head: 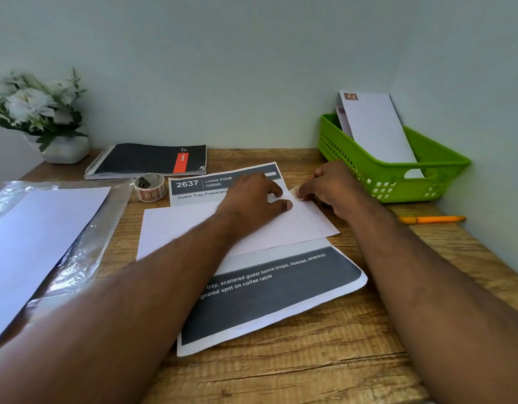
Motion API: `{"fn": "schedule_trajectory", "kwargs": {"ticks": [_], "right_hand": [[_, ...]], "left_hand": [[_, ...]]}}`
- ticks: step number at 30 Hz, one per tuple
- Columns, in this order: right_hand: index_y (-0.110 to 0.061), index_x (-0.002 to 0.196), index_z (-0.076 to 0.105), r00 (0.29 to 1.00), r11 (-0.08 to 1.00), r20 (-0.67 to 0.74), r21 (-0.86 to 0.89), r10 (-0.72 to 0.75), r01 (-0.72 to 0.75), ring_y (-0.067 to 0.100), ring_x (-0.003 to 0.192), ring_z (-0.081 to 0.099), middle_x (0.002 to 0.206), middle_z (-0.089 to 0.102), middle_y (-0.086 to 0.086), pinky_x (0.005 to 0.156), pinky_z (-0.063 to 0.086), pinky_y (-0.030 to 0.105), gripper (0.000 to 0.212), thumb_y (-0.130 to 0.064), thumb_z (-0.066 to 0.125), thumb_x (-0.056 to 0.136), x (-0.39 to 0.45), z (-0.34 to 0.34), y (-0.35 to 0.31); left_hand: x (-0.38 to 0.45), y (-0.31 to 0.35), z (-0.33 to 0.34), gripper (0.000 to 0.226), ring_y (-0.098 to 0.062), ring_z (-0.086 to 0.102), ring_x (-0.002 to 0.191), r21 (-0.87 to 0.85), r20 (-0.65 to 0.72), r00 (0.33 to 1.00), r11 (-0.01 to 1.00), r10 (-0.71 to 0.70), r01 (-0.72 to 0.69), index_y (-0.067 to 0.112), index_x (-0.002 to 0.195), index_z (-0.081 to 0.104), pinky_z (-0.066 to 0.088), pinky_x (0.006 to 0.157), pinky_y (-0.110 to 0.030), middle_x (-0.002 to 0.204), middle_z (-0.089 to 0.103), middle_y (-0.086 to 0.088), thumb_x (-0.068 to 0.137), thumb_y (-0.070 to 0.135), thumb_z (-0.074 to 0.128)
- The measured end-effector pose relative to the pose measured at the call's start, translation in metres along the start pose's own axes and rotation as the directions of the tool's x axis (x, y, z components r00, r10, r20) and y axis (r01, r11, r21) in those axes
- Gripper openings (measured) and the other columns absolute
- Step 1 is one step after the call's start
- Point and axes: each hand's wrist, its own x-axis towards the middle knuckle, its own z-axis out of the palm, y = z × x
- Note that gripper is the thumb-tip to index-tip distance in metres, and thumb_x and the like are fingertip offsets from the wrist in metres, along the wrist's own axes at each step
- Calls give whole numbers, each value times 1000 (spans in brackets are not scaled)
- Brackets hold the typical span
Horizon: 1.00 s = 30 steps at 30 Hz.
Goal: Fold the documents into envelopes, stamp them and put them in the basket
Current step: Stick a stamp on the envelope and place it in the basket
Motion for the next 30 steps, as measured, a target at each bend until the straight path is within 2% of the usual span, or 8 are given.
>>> {"fn": "schedule_trajectory", "kwargs": {"ticks": [4,7,9,14,19,24,28,30], "right_hand": [[-10,56,62,1000,1000,-10,-16,-19,19,28,63,65,70,69,14,57,51,31,24,-5,84,60,2,3,1],[-11,56,63,999,998,-9,-49,-36,35,32,73,69,71,70,13,68,57,40,22,-6,85,60,3,4,0],[-10,57,64,999,997,-1,-68,-41,41,30,72,70,71,71,12,70,58,40,21,-7,84,61,4,4,0],[-7,68,71,997,991,39,-120,-61,65,27,68,67,74,72,11,67,56,37,11,-10,81,67,3,3,-2],[-5,76,70,997,989,56,-136,-59,66,20,60,60,71,69,8,60,50,31,19,-16,84,67,2,1,-1],[-10,68,62,999,987,44,-154,-33,39,19,56,57,69,67,10,59,48,31,26,-21,86,66,4,-3,0],[-13,74,54,1000,989,13,-147,-9,11,16,48,54,68,66,9,45,40,25,26,-13,80,75,8,-6,4],[-14,73,52,1000,987,-12,-159,-18,16,16,48,54,67,66,9,45,39,25,26,-14,78,77,9,-5,6]], "left_hand": [[-1,4,3,42,-23,44,127,126,24,1000,992,15,-18,33,127,60,31,105,-38,134,54,2,91,52,51],[-1,6,3,45,-22,34,135,173,83,997,985,-3,-11,36,137,50,23,109,-43,146,43,4,95,51,43],[-1,7,2,46,-22,30,137,187,106,994,982,-4,-16,36,140,47,20,110,-44,149,39,3,96,50,41],[-1,7,2,46,-24,28,139,190,124,992,982,0,-24,36,141,44,19,111,-44,151,36,2,97,48,39],[-2,7,2,46,-24,26,141,201,131,991,979,5,-31,42,143,39,17,112,-46,154,31,2,97,49,38],[-2,7,2,42,-24,25,142,207,151,988,977,13,-45,47,140,41,16,113,-48,155,31,1,98,48,35],[-2,7,2,43,-24,21,143,231,166,986,972,12,-50,46,141,39,14,113,-46,157,27,2,99,48,32],[-1,7,2,43,-23,21,144,233,172,985,971,15,-55,46,142,39,14,114,-46,157,26,2,99,48,32]]}}
